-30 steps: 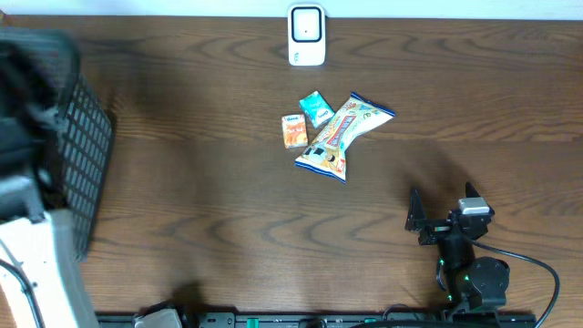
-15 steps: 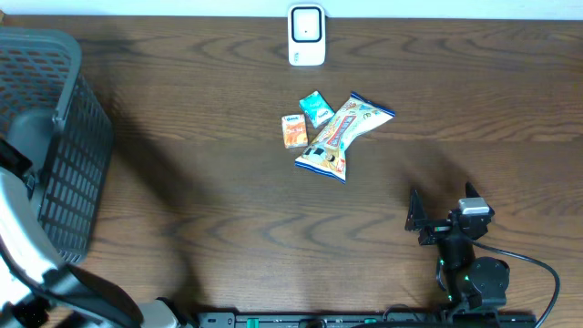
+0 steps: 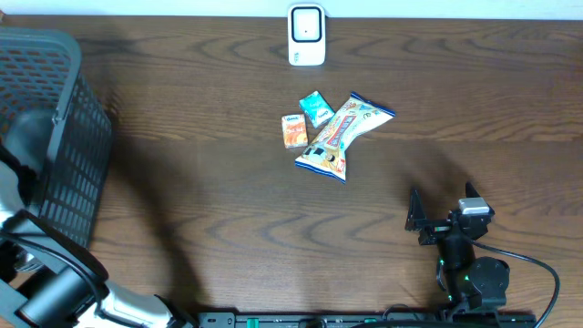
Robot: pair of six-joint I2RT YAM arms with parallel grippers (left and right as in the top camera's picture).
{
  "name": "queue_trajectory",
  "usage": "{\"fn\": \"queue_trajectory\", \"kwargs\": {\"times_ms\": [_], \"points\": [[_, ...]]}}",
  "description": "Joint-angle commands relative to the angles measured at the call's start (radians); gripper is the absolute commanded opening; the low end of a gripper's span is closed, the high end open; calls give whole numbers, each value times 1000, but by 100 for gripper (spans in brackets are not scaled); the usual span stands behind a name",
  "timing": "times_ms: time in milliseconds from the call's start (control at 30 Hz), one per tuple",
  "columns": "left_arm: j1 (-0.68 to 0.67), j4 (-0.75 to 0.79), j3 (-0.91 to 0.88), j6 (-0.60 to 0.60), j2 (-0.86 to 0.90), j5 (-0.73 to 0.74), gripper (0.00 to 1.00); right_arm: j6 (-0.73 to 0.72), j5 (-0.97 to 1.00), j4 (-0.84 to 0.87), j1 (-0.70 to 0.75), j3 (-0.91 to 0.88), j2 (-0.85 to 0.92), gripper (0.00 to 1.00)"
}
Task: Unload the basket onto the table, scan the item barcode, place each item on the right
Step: 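Reach the left gripper into the basket and grasp the green Zappy wipes pack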
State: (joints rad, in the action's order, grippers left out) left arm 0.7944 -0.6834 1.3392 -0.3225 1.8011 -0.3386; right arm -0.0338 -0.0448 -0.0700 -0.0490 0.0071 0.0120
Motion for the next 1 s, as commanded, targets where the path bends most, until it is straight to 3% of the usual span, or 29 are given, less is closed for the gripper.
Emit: {"fn": "queue_trajectory", "kwargs": {"times_ms": [0, 167, 300, 667, 800, 967], "points": [[60, 0, -2, -41, 47, -3, 79, 5, 5, -4, -10, -2, -6, 99], [103, 13, -3, -54, 73, 11, 78, 5, 5, -3, -10, -2, -6, 99], [108, 25, -17, -138, 75, 108, 78, 5, 5, -3, -10, -2, -6, 99], [154, 129, -91, -152, 75, 107, 78, 5, 5, -3, -10, -2, -6, 99], [185, 156, -95, -152, 75, 119, 67, 5, 5, -4, -10, -2, -6, 99], [216, 186, -108, -152, 75, 182, 67, 5, 5, -3, -10, -2, -6, 99]]}}
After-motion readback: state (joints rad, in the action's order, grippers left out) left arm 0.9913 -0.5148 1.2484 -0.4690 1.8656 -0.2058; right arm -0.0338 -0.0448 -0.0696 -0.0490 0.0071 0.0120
